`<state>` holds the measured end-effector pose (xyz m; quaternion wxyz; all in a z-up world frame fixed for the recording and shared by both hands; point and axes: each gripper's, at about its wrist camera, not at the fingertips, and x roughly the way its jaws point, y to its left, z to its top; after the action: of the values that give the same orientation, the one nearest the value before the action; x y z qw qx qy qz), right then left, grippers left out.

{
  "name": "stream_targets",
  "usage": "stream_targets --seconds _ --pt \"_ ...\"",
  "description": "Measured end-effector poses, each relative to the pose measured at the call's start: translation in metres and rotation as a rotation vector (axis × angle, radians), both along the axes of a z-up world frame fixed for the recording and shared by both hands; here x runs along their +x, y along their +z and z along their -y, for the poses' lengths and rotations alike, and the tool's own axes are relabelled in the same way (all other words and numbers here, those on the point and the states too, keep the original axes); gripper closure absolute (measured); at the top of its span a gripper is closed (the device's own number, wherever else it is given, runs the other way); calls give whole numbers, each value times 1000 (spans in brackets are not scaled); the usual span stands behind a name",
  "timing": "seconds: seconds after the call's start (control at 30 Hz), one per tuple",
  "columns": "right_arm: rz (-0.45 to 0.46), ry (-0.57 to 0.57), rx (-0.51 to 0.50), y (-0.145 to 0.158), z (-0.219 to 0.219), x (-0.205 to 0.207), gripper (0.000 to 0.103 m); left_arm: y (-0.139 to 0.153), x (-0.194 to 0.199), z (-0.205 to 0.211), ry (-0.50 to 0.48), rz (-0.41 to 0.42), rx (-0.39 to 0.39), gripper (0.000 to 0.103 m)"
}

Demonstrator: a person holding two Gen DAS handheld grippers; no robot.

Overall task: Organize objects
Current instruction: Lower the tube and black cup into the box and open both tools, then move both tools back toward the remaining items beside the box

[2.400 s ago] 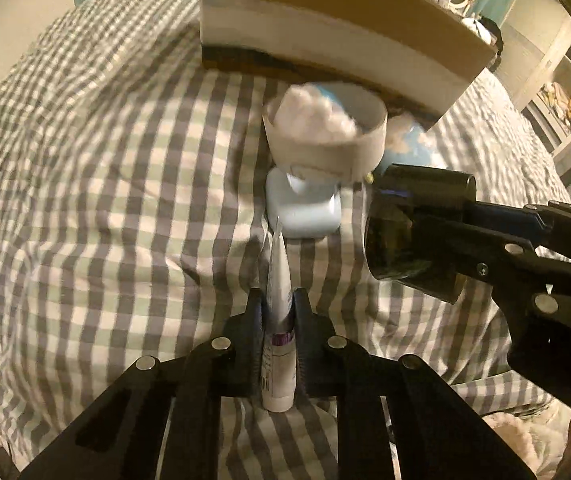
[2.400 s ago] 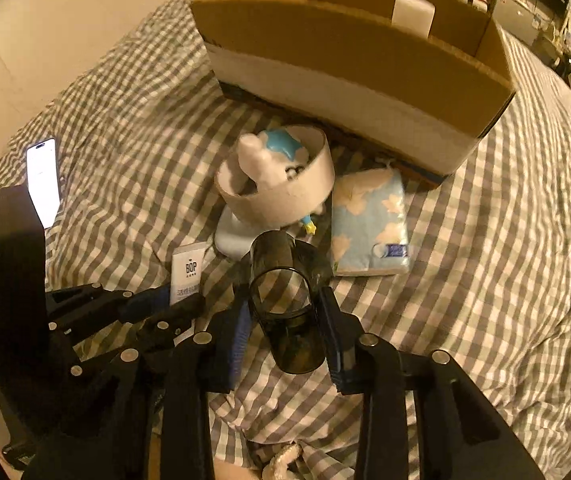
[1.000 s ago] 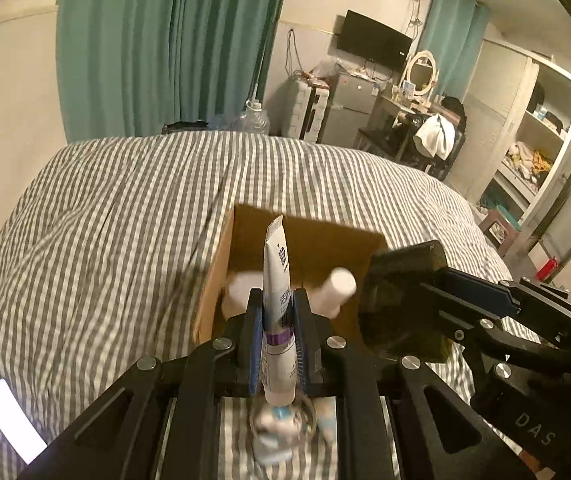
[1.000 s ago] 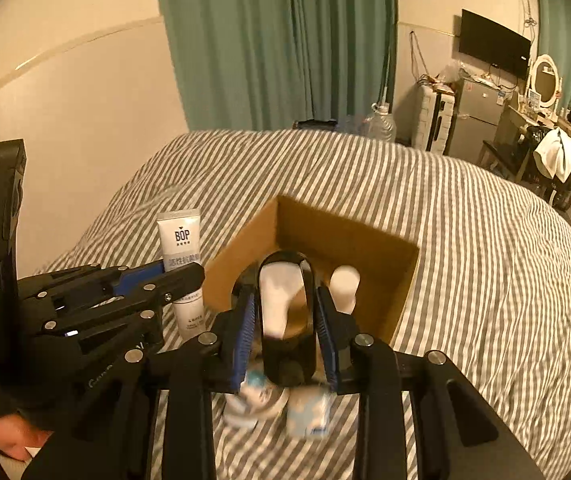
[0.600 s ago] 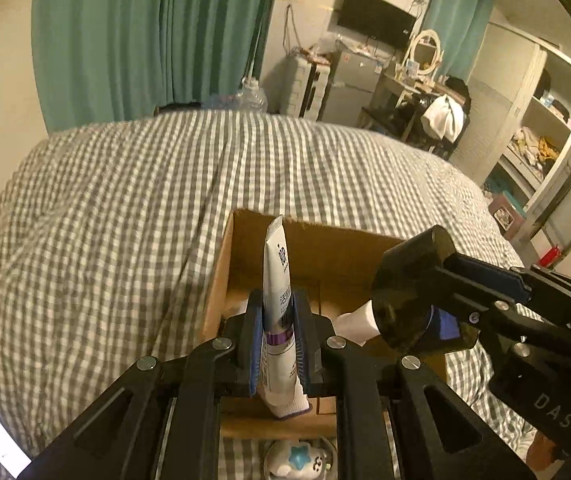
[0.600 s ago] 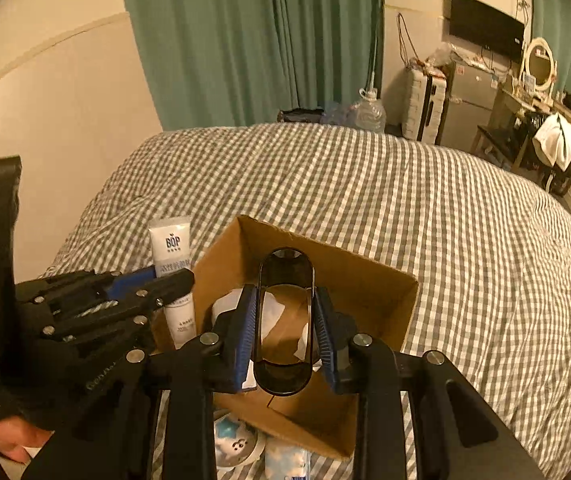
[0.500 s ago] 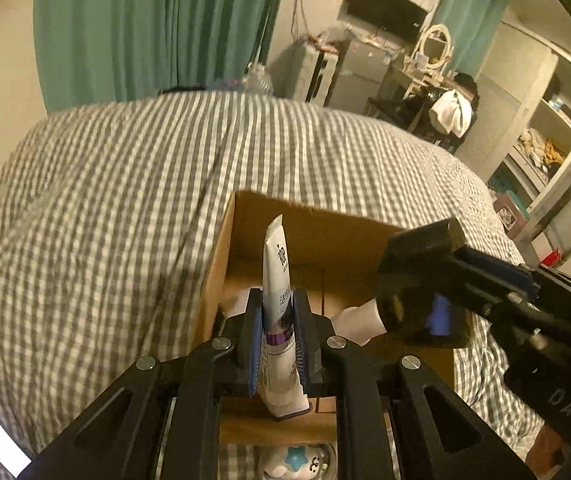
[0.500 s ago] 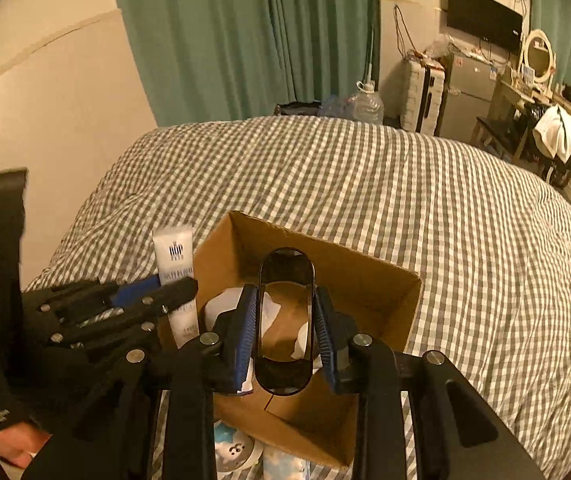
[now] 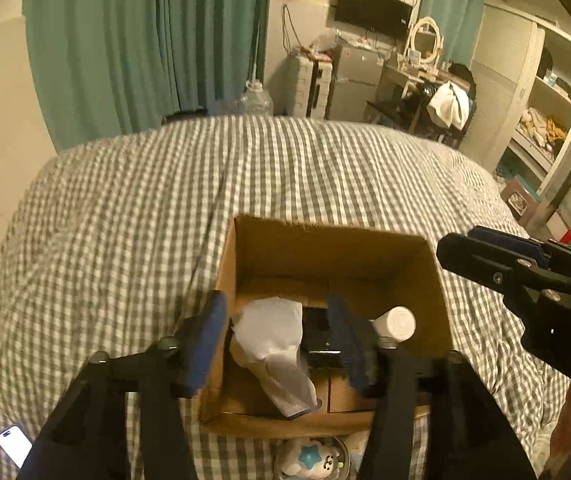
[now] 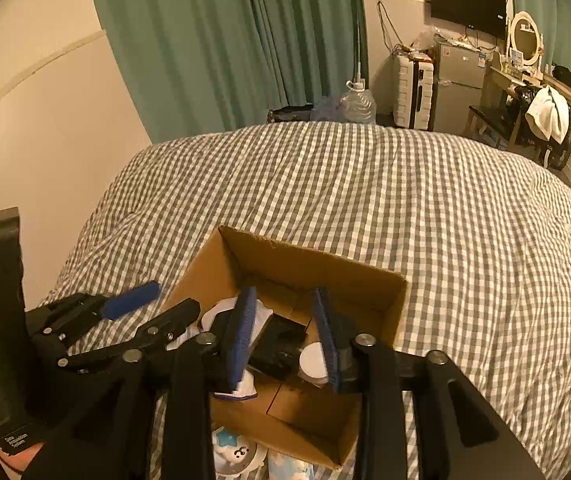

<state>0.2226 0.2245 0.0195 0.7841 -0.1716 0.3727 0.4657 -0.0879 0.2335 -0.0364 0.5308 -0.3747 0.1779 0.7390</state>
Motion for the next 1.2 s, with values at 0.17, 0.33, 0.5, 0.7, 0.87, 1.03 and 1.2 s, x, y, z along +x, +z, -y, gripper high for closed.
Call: stream_targets --seconds 0.17,0.33,0.5,0.7,0.87,1.03,1.2 --pt "25 -16 40 29 23 -10 49 34 8 16 15 -47 21 25" --pt "69 -34 85 63 54 -23 45 70 22 43 41 -121 78 13" --pt "96 -48 107 84 86 -42 45 91 37 72 59 -139 116 11" --pt "126 -38 107 88 117 -70 45 95 59 104 87 -144 126 9" --pt "109 -41 102 77 132 -83 45 87 78 126 92 -164 145 8" --pt "97 -47 63 50 137 -93 45 62 83 135 85 -143 114 8" --pt "93 -28 5 17 130 -100 45 30 77 137 87 -94 66 8"
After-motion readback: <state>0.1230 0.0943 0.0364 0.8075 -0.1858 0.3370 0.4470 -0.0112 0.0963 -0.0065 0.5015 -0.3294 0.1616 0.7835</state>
